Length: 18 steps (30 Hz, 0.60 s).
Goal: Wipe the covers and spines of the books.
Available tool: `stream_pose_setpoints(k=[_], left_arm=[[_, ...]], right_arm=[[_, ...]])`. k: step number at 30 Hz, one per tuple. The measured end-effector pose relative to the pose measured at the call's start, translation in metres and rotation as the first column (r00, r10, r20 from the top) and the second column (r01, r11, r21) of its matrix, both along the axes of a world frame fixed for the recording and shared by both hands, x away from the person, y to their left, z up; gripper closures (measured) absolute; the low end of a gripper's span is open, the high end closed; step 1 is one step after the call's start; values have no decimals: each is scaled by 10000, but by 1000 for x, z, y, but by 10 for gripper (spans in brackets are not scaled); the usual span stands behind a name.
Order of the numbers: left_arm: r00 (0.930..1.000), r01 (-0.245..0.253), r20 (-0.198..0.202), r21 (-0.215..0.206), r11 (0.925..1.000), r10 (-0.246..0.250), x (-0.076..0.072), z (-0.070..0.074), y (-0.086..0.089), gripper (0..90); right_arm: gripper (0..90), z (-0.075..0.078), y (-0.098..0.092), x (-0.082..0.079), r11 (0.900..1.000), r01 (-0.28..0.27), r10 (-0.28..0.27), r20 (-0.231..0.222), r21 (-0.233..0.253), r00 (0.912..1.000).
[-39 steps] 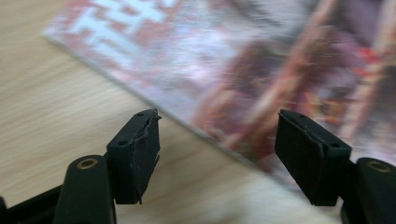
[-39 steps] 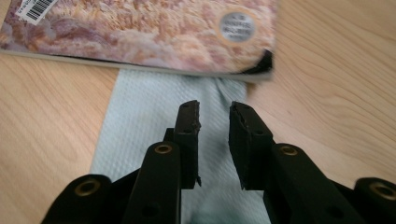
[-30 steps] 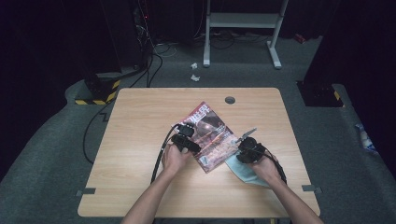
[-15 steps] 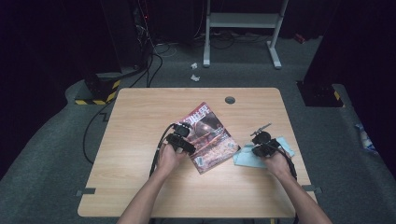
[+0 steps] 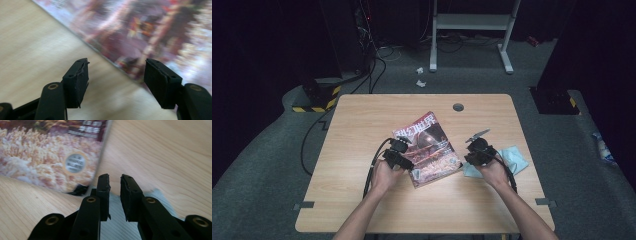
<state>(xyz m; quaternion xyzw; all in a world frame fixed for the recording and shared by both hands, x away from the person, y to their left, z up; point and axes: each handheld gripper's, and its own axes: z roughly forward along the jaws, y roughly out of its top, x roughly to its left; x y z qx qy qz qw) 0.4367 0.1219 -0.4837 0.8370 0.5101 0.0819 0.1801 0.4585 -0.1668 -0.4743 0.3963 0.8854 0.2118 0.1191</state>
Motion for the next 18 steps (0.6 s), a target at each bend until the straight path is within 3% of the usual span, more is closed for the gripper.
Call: stream_pose_setpoints(k=[4, 6, 8, 12, 13, 18], left_arm=[[9997, 179, -187, -297, 9994, -185, -7, -1, -4, 365], [9996, 160, -223, -397, 9991, -169, -6, -5, -4, 370], [9997, -12, -244, -711, 9975, -5, -4, -6, -2, 377], [9998, -98, -187, -613, 9981, 87, 2, -6, 1, 381], [9998, -121, -166, -614, 9980, 111, 5, -6, 2, 381], [9996, -277, 95, -625, 9977, 283, 16, -7, 9, 386]], right_arm=[[794, -13, 12, 0, 9999, -114, 110, -349, -116, 9993], [786, -17, 10, -2, 9997, -104, 120, -697, 241, 9975], [795, -17, 11, -8, 9996, -138, 153, -642, 247, 9978], [798, -17, 16, -18, 9996, -202, 217, -685, 218, 9974], [798, -18, 17, -17, 9988, -445, 454, -538, 188, 9975], [786, -15, 29, -18, 9976, -545, 564, -426, 431, 9975]])
